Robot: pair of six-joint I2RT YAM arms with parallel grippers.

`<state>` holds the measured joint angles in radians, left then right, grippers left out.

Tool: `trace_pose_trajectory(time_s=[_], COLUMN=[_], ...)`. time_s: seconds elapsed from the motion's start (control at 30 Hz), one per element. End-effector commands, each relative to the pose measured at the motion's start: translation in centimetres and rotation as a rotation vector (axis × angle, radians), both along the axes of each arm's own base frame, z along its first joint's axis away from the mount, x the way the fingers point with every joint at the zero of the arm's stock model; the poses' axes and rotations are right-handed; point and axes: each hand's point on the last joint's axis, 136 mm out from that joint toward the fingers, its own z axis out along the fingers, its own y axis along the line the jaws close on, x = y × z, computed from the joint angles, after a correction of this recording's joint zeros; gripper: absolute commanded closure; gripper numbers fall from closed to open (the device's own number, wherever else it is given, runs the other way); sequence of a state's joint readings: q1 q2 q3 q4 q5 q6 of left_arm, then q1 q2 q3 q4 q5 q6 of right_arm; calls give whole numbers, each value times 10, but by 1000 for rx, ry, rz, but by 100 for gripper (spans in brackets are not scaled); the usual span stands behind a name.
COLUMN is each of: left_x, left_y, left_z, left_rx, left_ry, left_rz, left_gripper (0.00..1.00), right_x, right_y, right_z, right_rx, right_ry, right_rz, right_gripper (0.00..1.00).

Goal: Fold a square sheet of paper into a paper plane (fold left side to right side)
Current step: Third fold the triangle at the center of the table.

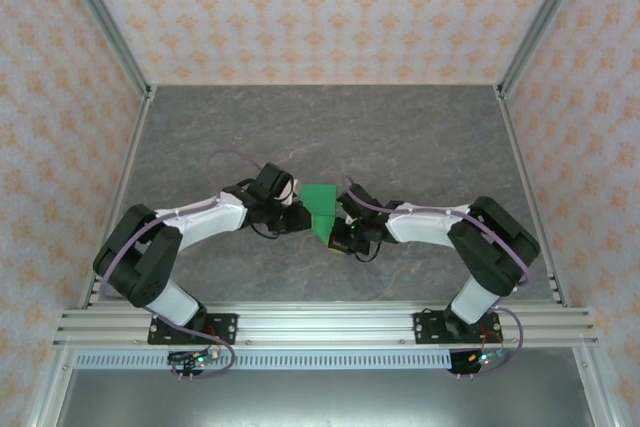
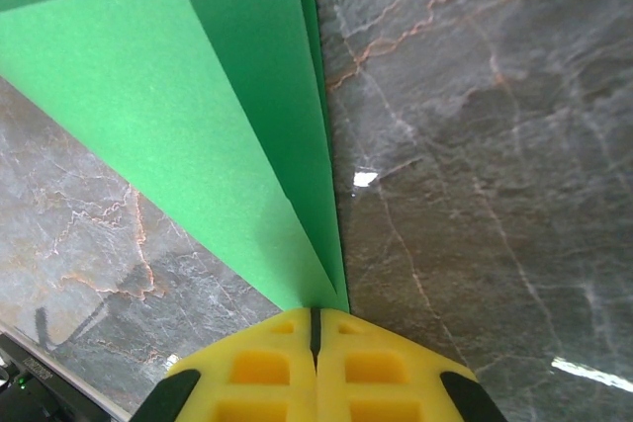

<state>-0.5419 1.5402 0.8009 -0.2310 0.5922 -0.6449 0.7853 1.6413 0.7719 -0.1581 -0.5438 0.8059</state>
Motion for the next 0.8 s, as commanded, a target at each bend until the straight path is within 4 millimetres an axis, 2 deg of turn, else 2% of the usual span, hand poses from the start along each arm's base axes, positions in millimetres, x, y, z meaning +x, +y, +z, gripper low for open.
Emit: trace_pose_trajectory(time_s=[0.0, 0.33, 0.77], left_x=[-6, 4, 3], left_y=[-4, -22, -49], left_z=[1, -3, -18], left_rx=[-39, -96, -109], left_ry=[-6, -15, 9], left_rz=[7, 6, -43], left_gripper=[81, 85, 88], right_x=[-17, -19, -20], right_y=[-31, -33, -33], right_z=[-30, -33, -33], right_rx=[-168, -184, -191], right_ry=[61, 70, 76], right_rz=[-4, 0, 9], right_gripper=[97, 98, 98])
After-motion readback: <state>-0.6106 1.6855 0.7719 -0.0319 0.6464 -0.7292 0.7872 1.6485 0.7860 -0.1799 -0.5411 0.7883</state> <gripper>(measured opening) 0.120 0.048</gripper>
